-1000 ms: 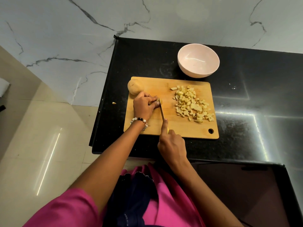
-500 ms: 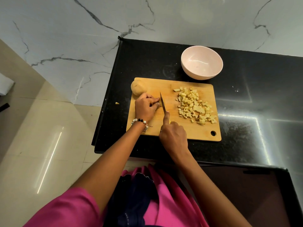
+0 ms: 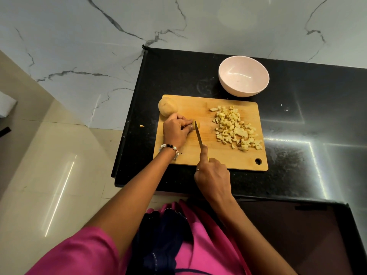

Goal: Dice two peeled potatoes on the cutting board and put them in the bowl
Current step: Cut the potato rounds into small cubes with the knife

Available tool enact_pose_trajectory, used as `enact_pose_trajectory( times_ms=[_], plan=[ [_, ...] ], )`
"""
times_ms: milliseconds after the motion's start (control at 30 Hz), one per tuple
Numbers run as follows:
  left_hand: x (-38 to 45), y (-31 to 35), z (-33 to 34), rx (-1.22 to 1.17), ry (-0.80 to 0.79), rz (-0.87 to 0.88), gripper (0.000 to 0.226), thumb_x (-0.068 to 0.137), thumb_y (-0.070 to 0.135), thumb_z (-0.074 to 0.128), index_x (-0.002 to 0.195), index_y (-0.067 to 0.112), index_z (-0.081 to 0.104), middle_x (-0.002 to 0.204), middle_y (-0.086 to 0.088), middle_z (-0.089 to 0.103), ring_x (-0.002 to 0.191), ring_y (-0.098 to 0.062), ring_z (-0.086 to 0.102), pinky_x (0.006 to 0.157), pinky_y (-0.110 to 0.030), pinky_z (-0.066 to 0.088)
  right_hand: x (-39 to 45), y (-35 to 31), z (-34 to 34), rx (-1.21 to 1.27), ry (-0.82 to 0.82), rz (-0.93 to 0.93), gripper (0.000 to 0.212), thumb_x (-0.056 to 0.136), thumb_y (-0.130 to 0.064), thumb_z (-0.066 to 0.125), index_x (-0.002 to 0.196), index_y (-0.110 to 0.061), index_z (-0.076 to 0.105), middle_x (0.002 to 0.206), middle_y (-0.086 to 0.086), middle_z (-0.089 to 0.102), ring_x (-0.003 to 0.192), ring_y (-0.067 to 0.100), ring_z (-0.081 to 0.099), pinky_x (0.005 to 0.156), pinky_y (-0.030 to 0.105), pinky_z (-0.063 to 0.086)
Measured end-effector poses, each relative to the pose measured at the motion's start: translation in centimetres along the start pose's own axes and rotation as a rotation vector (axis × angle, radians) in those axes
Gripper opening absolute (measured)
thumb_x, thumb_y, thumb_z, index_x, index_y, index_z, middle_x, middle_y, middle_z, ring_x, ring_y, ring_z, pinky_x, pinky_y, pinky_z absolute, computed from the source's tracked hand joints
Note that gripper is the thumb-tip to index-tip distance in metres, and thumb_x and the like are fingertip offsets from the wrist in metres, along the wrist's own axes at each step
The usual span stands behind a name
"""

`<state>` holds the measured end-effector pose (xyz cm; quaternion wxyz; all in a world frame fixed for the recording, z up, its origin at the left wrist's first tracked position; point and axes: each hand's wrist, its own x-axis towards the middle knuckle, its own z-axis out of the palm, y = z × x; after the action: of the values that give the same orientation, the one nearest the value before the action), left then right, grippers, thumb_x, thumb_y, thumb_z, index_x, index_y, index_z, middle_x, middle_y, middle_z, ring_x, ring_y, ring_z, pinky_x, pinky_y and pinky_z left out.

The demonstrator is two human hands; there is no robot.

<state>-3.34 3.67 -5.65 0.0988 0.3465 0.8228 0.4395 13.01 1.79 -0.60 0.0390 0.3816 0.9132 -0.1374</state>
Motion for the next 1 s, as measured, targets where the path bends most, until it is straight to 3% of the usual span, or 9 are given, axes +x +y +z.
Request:
enact_pose_trajectory(
  times_ms=[300, 1000],
  plan=[
    [0.0, 0.1, -0.1, 0.01, 0.02, 0.013, 0.023, 0.078, 0.013, 0.076, 0.099, 0.005, 0.073, 0.096, -0.006, 0.065, 0.088, -0.013, 0.059, 0.078, -0.021, 0.051, 2.4, -0.1, -0.1, -0.032, 0.029, -0.001, 0.061, 0.096, -0.013, 0.034, 0.151, -0.007, 0.007, 0.098, 0.017, 0.06, 0.079, 0.034, 0.058, 0.058, 0.035, 0.035],
    [0.1, 0.1, 0.1, 0.004, 0.026, -0.023, 0.02, 0.076, 0.014, 0.077, 0.093, 0.006, 0.075, 0.093, -0.007, 0.065, 0.085, -0.012, 0.058, 0.074, -0.018, 0.046, 3.6, -1.3, 1.0, -0.086, 0.05, -0.037, 0.06, 0.094, -0.003, 0.031, 0.149, 0.002, 0.007, 0.097, 0.019, 0.061, 0.078, 0.035, 0.061, 0.057, 0.035, 0.035]
  ],
)
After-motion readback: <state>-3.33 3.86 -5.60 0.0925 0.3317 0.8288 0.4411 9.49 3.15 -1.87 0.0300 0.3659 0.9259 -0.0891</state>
